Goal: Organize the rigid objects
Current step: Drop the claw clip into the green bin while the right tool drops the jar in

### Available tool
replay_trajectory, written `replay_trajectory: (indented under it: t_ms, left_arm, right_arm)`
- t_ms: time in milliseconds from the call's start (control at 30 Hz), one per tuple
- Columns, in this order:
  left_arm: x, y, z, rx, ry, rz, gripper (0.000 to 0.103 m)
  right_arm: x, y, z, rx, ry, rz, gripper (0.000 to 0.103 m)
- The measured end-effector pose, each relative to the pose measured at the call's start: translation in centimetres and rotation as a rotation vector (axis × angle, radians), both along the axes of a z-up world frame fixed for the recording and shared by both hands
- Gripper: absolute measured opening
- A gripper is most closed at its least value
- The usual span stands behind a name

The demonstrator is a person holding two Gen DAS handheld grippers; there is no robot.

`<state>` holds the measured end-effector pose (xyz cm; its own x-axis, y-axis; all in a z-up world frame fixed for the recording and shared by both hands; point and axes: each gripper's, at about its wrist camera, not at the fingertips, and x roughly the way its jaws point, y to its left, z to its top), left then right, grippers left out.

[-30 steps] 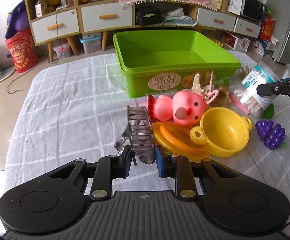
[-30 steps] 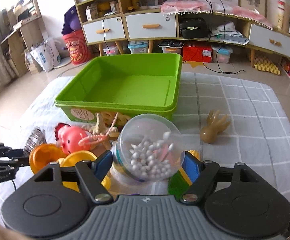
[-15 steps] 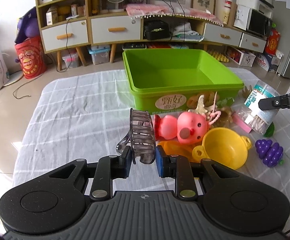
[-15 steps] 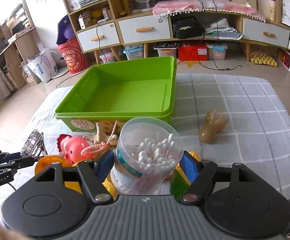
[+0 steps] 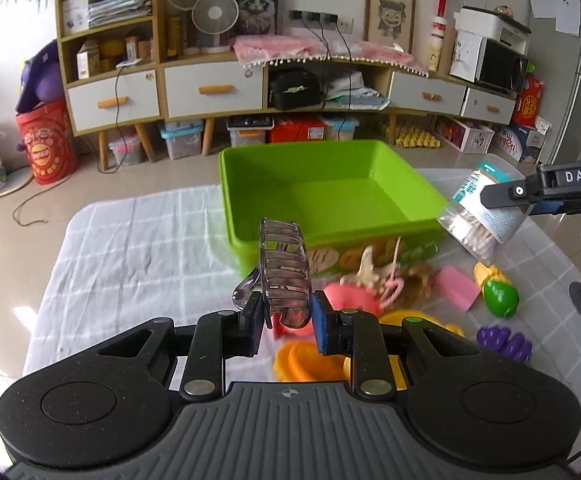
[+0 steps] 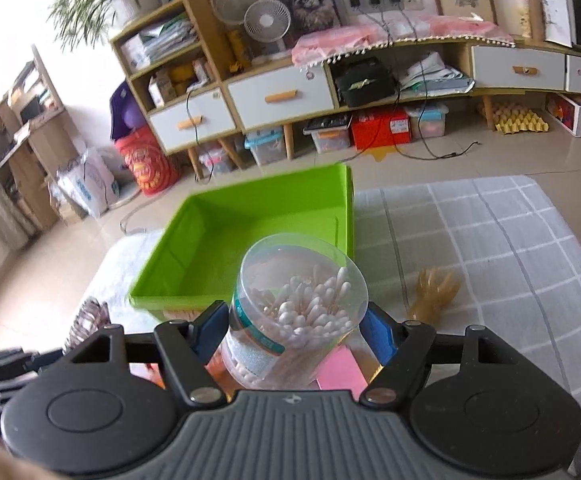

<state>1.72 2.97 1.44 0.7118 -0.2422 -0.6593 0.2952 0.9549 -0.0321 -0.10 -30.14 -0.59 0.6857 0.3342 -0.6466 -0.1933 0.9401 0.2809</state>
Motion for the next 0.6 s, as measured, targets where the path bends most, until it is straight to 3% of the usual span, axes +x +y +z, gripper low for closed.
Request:
replay_trajectory:
  t_ms: [267,600]
  left_arm:
    - [4.4,-2.4,0.7,0.028,-0.008,-0.039,0.029]
    - [8.1,-5.4,-1.9,0.051,-0.088,-0.04,0.029]
  right_arm:
    - [2.2,0.3,1.8,0.107,-0.015,-0.094,0.05]
    - [5.7,1.3,-0.9,0.056,-0.053,-0.116,0.051]
